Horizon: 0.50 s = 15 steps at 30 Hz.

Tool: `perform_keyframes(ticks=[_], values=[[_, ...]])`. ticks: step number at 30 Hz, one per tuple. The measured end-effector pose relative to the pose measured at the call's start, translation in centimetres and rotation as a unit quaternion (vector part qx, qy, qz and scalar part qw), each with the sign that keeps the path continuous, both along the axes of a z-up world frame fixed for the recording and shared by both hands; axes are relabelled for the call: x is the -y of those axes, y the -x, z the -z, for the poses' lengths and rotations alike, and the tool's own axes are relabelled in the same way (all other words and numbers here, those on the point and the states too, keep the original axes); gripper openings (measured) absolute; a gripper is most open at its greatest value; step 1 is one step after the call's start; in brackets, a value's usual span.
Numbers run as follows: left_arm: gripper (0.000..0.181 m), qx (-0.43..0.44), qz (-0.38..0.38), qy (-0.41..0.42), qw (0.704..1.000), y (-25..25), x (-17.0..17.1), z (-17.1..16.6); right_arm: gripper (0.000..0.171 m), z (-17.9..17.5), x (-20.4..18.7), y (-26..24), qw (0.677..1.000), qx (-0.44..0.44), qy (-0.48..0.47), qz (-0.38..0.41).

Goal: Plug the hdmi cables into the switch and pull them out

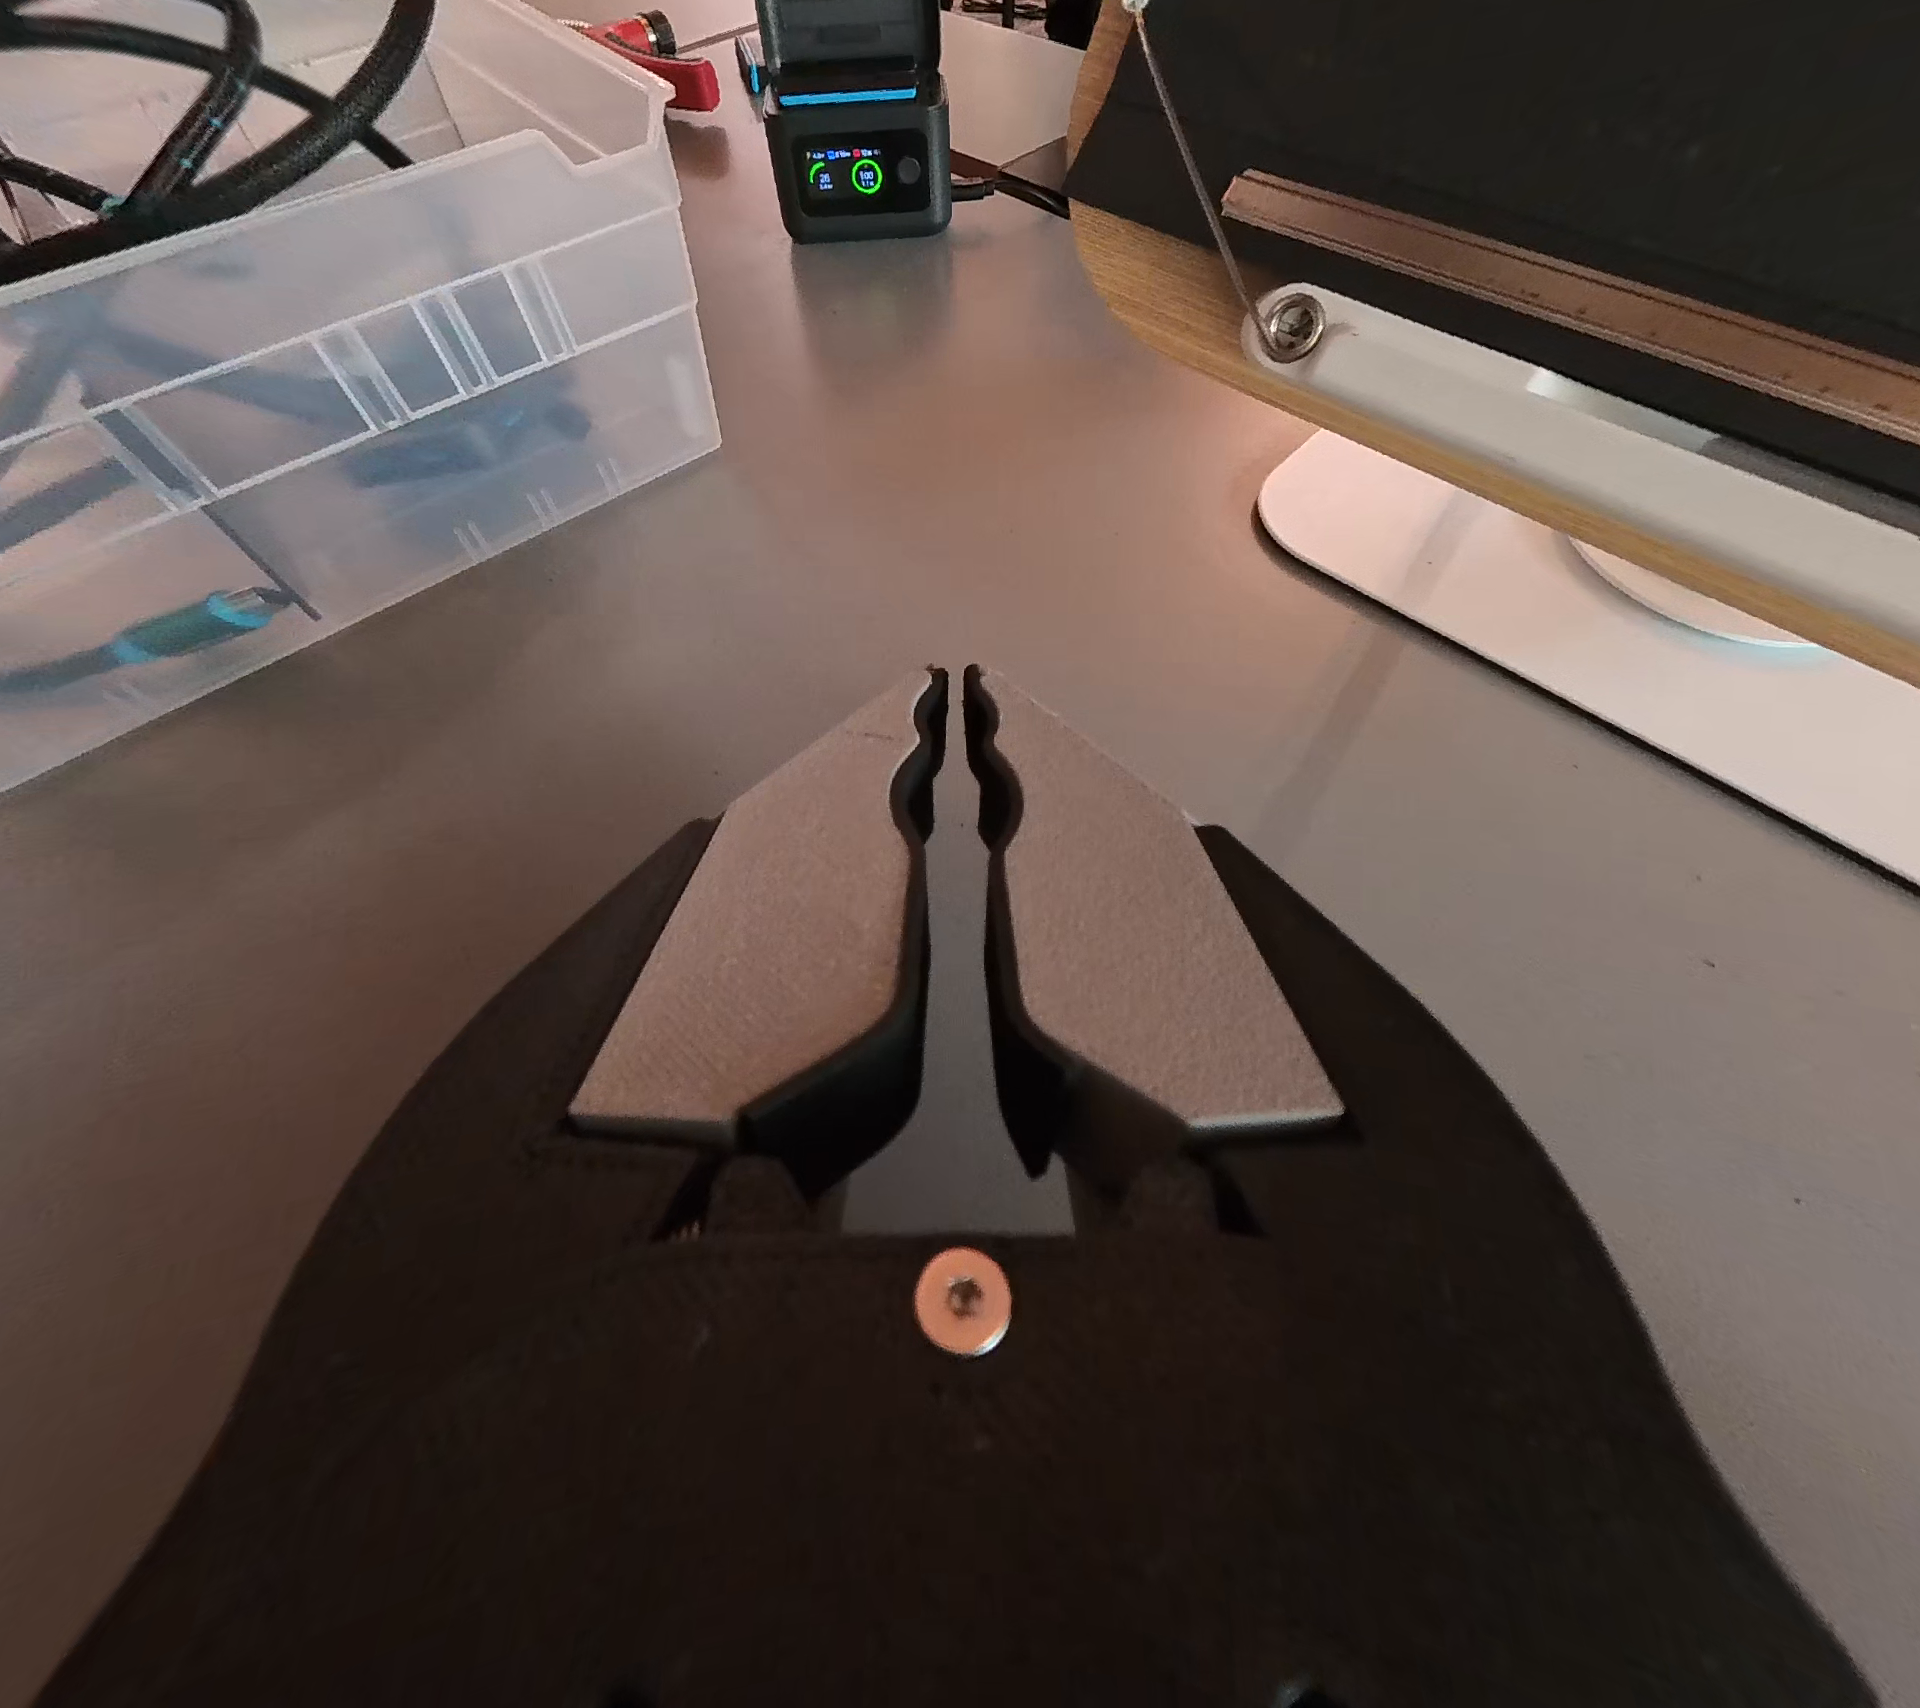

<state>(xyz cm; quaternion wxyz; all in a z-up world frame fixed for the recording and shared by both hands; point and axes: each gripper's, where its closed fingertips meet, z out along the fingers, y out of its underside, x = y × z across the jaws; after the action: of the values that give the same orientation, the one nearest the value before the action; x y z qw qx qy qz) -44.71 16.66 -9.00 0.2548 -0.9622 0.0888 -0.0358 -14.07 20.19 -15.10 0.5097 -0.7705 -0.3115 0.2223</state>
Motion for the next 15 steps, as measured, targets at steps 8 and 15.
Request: perform_keyframes(ticks=[8,15], values=[[0.036,0.033,-0.051,-0.023,0.998,2.0,-1.6,-0.2,0.0,0.0,0.0,0.0,1.0,0.0,0.001,-0.001],[0.015,0.08,-0.023,0.029,0.996,-0.5,-1.6,2.0,0.0,0.0,0.1,0.1,1.0,0.003,-0.001,-0.002]])
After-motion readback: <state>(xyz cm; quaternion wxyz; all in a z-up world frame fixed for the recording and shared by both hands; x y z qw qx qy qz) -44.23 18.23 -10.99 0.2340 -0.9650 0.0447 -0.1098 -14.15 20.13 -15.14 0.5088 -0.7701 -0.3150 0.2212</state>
